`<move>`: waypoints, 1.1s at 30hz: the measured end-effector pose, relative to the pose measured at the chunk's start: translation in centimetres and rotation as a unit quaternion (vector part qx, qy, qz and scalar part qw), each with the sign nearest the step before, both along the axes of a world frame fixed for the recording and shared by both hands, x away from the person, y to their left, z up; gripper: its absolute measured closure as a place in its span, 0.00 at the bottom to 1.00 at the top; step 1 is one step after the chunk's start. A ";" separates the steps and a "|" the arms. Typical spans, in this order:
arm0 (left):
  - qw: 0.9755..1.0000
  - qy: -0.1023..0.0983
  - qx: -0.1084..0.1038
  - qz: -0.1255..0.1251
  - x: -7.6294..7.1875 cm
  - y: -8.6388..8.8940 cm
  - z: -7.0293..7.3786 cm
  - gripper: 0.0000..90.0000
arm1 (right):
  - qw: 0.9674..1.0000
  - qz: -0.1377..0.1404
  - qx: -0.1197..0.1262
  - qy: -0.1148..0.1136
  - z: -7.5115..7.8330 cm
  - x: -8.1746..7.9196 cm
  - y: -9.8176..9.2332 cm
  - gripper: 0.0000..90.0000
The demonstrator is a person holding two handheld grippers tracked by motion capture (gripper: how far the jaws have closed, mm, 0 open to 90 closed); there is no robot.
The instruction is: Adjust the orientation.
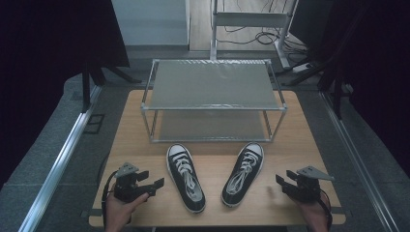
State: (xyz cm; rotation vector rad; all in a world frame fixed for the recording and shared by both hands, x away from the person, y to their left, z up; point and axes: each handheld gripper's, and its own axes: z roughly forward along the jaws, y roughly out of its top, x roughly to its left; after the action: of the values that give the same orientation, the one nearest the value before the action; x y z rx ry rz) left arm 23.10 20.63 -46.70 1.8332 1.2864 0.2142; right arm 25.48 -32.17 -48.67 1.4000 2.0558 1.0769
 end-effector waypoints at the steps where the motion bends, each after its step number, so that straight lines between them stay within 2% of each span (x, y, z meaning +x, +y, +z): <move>1: 1.000 0.002 0.002 -0.001 0.0 0.0 0.1 0.29 | 1.000 0.004 0.001 -0.002 0.2 -0.1 0.1 0.58; 4: 1.000 0.003 -0.001 0.005 -0.1 -0.1 0.3 0.28 | 1.000 0.022 0.008 -0.010 0.9 -0.6 0.5 0.67; 5: 1.000 0.003 -0.001 0.005 -0.1 -0.1 0.3 0.28 | 1.000 0.022 0.008 -0.010 0.9 -0.6 0.5 0.67; 6: 1.000 0.007 -0.002 0.002 -0.1 -0.2 0.3 0.27 | 0.999 0.036 0.010 -0.018 1.4 -1.0 1.0 0.75; 7: 1.000 0.009 0.001 0.001 -0.1 -0.3 0.4 0.27 | 0.999 0.044 0.012 -0.022 1.7 -1.2 1.3 0.78; 8: 1.000 0.009 0.001 0.001 -0.1 -0.3 0.4 0.27 | 0.999 0.044 0.012 -0.022 1.7 -1.2 1.3 0.78; 9: 1.000 0.009 0.002 0.003 -0.1 -0.3 0.4 0.27 | 0.998 0.060 0.019 -0.028 2.4 -1.7 1.9 0.86; 11: 1.000 0.009 0.001 0.001 -0.2 -0.4 0.5 0.26 | 0.996 0.079 0.022 -0.035 3.1 -2.1 2.6 0.92; 12: 1.000 0.009 0.001 0.001 -0.2 -0.4 0.5 0.26 | 0.996 0.079 0.022 -0.035 3.1 -2.1 2.6 0.92; 14: 1.000 0.009 -0.003 0.002 -0.3 -0.4 0.7 0.26 | 0.993 0.107 0.038 -0.040 3.9 -2.8 3.7 0.98; 16: 1.000 0.011 -0.005 0.000 -0.3 -0.5 0.8 0.26 | 0.990 0.124 0.046 -0.042 4.3 -3.2 4.6 1.00; 17: 1.000 0.011 -0.005 0.000 -0.3 -0.5 0.8 0.26 | 0.990 0.124 0.046 -0.042 4.3 -3.2 4.6 1.00; 18: 1.000 0.012 -0.004 0.000 -0.3 -0.6 0.8 0.26 | 0.987 0.142 0.054 -0.046 4.7 -3.7 5.8 1.00; 19: 1.000 0.013 -0.004 0.001 -0.3 -0.6 0.8 0.26 | 0.986 0.151 0.056 -0.048 4.9 -4.0 6.5 1.00; 20: 1.000 0.014 -0.003 0.002 -0.3 -0.6 0.8 0.26 | 0.986 0.151 0.056 -0.048 4.9 -4.0 6.5 1.00; 21: 1.000 0.015 -0.002 0.001 -0.3 -0.7 0.8 0.25 | 0.982 0.173 0.058 -0.053 5.2 -4.7 8.0 1.00; 23: 1.000 0.017 -0.004 0.000 -0.3 -0.7 0.9 0.25 | 0.978 0.193 0.057 -0.057 5.6 -5.4 9.5 1.00; 25: 1.000 0.018 -0.003 0.001 -0.4 -0.6 1.0 0.25 | 0.973 0.214 0.059 -0.054 5.7 -5.9 11.0 1.00; 28: 1.000 0.017 -0.006 0.003 -0.4 -0.5 1.1 0.25 | 0.967 0.245 0.056 -0.038 5.3 -6.3 13.4 1.00; 29: 1.000 0.017 -0.006 0.004 -0.4 -0.5 1.1 0.25 | 0.966 0.252 0.054 -0.033 5.0 -6.4 14.2 1.00; 32: 1.000 0.019 -0.007 0.005 -0.4 -0.4 1.1 0.25 | 0.964 0.264 0.035 -0.019 4.1 -6.5 16.5 1.00; 33: 1.000 0.019 -0.007 0.005 -0.4 -0.4 1.1 0.25 | 0.964 0.264 0.035 -0.019 4.1 -6.5 16.5 1.00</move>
State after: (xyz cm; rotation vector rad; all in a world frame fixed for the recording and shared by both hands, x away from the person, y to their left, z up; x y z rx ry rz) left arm 22.66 20.19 -45.56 1.8265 1.3211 0.1768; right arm 18.99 -15.64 -44.61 0.8596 2.4529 1.3786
